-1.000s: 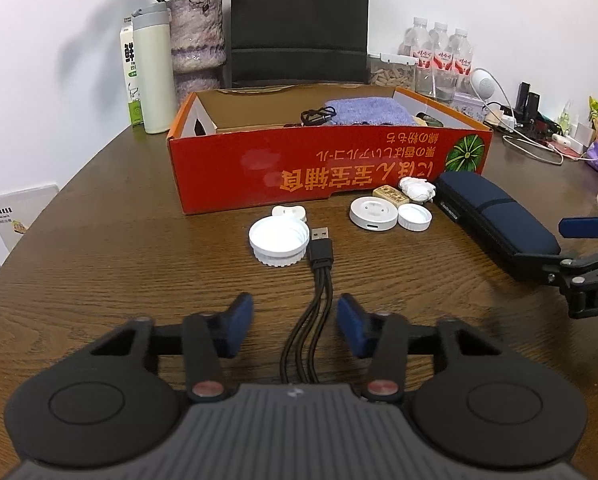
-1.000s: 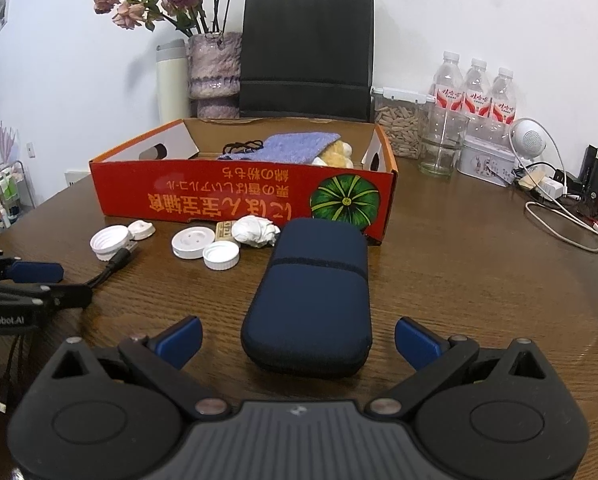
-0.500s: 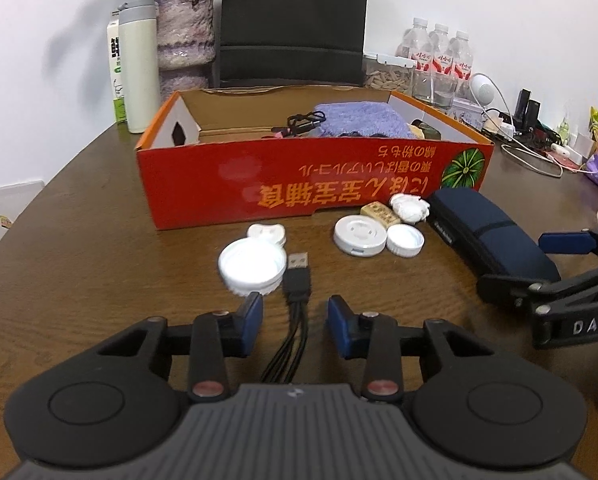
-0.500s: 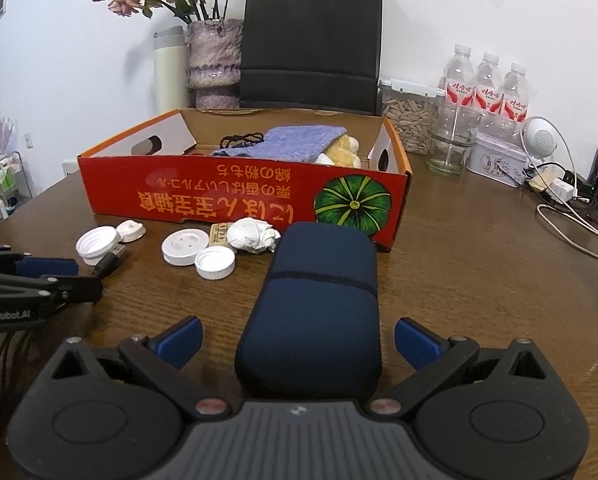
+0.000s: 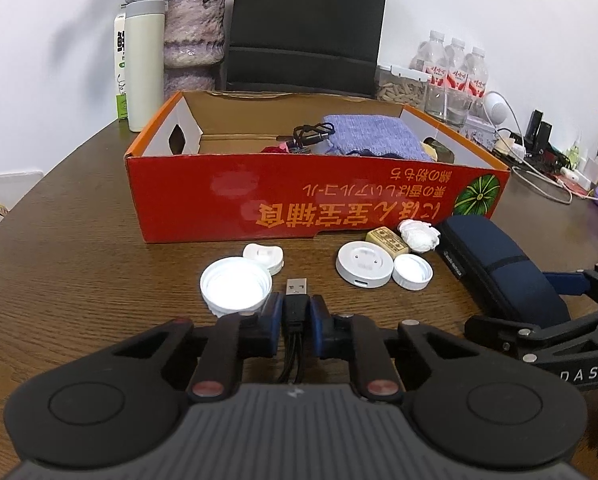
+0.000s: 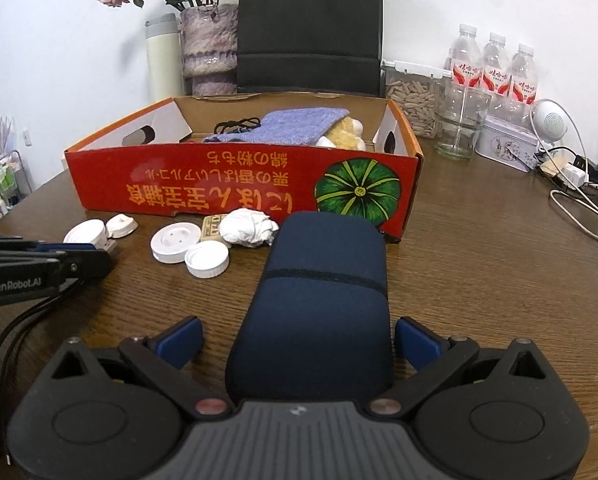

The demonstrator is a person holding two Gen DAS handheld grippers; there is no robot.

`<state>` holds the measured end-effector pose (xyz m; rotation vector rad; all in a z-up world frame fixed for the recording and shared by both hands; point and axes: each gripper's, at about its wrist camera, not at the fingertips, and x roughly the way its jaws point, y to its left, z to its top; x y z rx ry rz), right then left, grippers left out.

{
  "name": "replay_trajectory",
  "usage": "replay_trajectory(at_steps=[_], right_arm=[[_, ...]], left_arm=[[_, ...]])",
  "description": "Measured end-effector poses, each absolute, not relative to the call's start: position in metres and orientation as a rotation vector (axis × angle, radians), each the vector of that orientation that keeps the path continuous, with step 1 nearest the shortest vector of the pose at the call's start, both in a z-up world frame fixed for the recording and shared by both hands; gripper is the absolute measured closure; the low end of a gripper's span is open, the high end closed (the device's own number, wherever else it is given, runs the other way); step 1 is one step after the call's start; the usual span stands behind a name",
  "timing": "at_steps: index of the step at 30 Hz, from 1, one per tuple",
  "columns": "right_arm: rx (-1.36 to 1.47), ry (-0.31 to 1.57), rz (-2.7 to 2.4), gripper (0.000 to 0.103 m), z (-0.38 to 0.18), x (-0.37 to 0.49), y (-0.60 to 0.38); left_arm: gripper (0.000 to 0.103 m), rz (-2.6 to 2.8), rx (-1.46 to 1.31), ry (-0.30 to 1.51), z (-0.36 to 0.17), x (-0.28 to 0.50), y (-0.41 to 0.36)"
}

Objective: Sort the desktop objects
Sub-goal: 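Grasp the black USB cable with the left tool while the right tool grasps the navy pouch, then carry USB cable and navy pouch into the cardboard box and open both tools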

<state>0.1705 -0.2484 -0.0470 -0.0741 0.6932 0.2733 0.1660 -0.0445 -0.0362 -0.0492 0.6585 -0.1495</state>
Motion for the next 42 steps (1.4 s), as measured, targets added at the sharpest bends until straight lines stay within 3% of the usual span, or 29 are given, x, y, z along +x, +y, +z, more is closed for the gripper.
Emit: replay_trajectory(at_steps=[2,4,7,23,42], right_arm=[[-0.074,0.678,0.268,0.012,-0.046,0.169,-0.249],[-0.060,0.661,0.255,0.028,-0.044,0.167,-0.252],[-0.030,0.653,0.265,0.031,-0.042,0.165,-0.256],[0.028,0.549,0.257,0.036,-0.020,0.134,-0.261],[0.047,0.381,0.299,0.036,0.033,0.115,-0.258]], left_arm=[[0.088,-0.151,-0.060,0.654,-0.037,0.165,-0.043],[0.088,-0.153,-0.067,0.651,-0.037,0.165,-0.043],[0.088,-0.162,-0.076,0.648,-0.037,0.164,-0.042],[0.088,-0.192,-0.095,0.540,-0.011,0.140,-0.038],[0.088,-0.260,-0.155,0.289,0.067,0.111,-0.026]])
